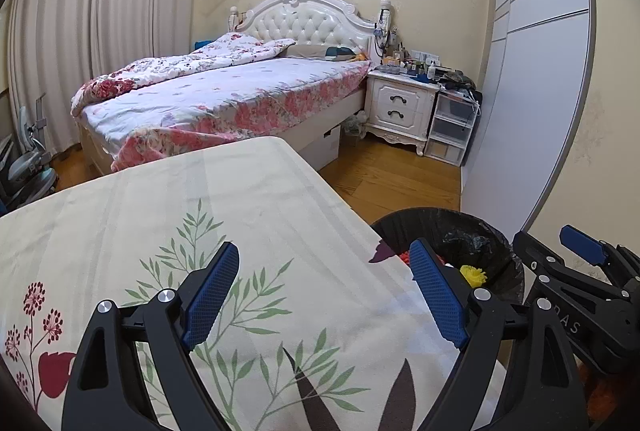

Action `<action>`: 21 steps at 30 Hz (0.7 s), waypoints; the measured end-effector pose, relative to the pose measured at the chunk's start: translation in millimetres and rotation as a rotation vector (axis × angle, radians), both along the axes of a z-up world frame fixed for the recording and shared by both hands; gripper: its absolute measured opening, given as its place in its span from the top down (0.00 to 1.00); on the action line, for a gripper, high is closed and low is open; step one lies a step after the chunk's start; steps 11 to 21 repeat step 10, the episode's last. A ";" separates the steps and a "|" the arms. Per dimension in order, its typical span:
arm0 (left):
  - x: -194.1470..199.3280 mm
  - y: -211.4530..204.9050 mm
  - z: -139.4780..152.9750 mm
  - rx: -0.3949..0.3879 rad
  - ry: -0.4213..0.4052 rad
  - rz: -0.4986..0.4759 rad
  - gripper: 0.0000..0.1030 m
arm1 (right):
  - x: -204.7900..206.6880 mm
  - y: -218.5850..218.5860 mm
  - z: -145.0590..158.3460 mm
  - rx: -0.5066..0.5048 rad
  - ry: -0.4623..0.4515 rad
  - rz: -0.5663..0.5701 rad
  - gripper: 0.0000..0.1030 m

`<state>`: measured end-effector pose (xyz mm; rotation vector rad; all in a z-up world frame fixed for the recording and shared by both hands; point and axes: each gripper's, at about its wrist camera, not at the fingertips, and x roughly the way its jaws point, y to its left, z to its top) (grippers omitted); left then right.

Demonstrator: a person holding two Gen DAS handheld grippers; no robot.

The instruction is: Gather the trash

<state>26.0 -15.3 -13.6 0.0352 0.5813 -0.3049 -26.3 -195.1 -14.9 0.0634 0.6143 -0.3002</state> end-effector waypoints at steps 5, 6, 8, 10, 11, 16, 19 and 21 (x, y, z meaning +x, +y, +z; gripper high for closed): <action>4.3 11.9 -2.0 0.009 0.015 0.047 0.18 | 4.4 9.6 -1.0 -0.004 0.003 0.026 0.37; 4.8 15.0 -2.6 0.020 0.012 0.059 0.18 | 5.1 11.9 -1.1 -0.006 0.005 0.033 0.37; 6.5 22.9 -4.6 0.032 0.015 0.075 0.18 | 8.9 20.5 -2.1 -0.010 0.012 0.057 0.37; 9.1 34.4 -7.9 0.039 0.031 0.096 0.18 | 14.1 31.3 -3.4 -0.011 0.022 0.087 0.36; 9.1 34.4 -7.9 0.039 0.031 0.096 0.18 | 14.1 31.3 -3.4 -0.011 0.022 0.087 0.36; 9.1 34.4 -7.9 0.039 0.031 0.096 0.18 | 14.1 31.3 -3.4 -0.011 0.022 0.087 0.36; 9.1 34.4 -7.9 0.039 0.031 0.096 0.18 | 14.1 31.3 -3.4 -0.011 0.022 0.087 0.36; 9.1 34.4 -7.9 0.039 0.031 0.096 0.18 | 14.1 31.3 -3.4 -0.011 0.022 0.087 0.36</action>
